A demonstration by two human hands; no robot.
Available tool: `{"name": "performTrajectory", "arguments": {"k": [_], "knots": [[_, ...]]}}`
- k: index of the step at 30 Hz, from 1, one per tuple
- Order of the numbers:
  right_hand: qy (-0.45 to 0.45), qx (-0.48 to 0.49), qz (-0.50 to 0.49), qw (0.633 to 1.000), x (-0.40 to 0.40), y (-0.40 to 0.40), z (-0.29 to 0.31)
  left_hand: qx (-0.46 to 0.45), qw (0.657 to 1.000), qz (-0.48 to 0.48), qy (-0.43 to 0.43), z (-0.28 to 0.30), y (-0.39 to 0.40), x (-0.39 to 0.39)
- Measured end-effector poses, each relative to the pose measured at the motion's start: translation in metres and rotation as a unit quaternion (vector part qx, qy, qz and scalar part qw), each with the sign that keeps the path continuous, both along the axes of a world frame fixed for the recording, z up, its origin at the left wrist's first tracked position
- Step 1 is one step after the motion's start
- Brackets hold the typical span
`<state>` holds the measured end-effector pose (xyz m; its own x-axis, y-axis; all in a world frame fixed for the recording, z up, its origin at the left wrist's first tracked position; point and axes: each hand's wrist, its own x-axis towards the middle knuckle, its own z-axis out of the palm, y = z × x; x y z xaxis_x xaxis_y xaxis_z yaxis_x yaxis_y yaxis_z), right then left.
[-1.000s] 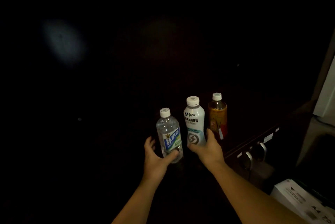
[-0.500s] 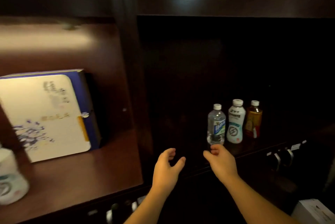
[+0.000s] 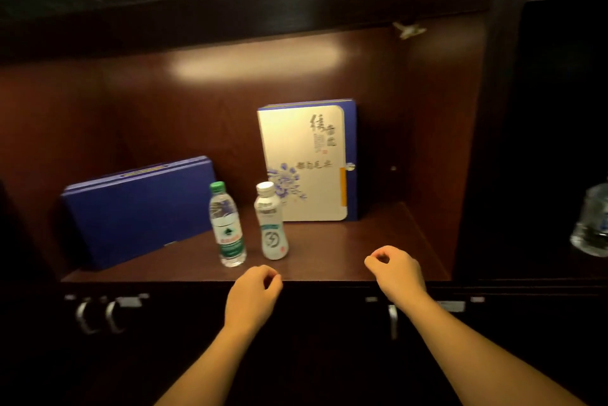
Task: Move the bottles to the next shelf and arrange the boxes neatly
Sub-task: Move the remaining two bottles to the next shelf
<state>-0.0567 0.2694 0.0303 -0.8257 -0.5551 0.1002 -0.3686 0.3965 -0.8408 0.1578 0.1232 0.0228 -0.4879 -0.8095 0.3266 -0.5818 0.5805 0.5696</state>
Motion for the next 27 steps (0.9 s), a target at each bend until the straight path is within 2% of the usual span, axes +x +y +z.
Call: {"name": "performTrajectory", "arguments": {"k": [4, 8, 14, 16, 17, 19, 22, 24, 27], "knots": [[0.008, 0.036, 0.066, 0.997, 0.033, -0.057, 0.007, -0.020, 0.995, 0.086, -0.053, 0.007, -0.050, 0.060], [0.025, 0.059, 0.103, 0.993, 0.042, -0.109, 0.007, -0.028, 0.984, 0.155, -0.078, 0.008, -0.095, 0.087], [0.007, 0.128, 0.167, 0.978, 0.025, -0.195, -0.002, -0.039, 0.972, 0.188, -0.136, 0.002, -0.161, 0.078], [0.002, 0.140, 0.190, 0.972, 0.019, -0.221, -0.006, -0.016, 0.974, 0.166, -0.156, -0.005, -0.184, 0.068], [-0.006, 0.128, 0.202, 0.971, 0.016, -0.232, -0.009, 0.014, 0.980, 0.142, -0.139, -0.009, -0.195, 0.061], [-0.027, 0.069, 0.223, 0.972, 0.009, -0.253, -0.016, 0.120, 0.987, 0.093, -0.044, -0.015, -0.211, 0.045], [-0.073, -0.011, 0.260, 0.963, 0.004, -0.275, -0.025, 0.247, 0.959, 0.034, 0.136, -0.022, -0.226, 0.016], [-0.103, -0.031, 0.278, 0.954, 0.004, -0.286, -0.032, 0.276, 0.937, 0.016, 0.214, -0.029, -0.235, -0.002], [-0.122, -0.048, 0.273, 0.953, 0.006, -0.299, -0.043, 0.257, 0.929, 0.027, 0.266, -0.037, -0.241, -0.023]]}}
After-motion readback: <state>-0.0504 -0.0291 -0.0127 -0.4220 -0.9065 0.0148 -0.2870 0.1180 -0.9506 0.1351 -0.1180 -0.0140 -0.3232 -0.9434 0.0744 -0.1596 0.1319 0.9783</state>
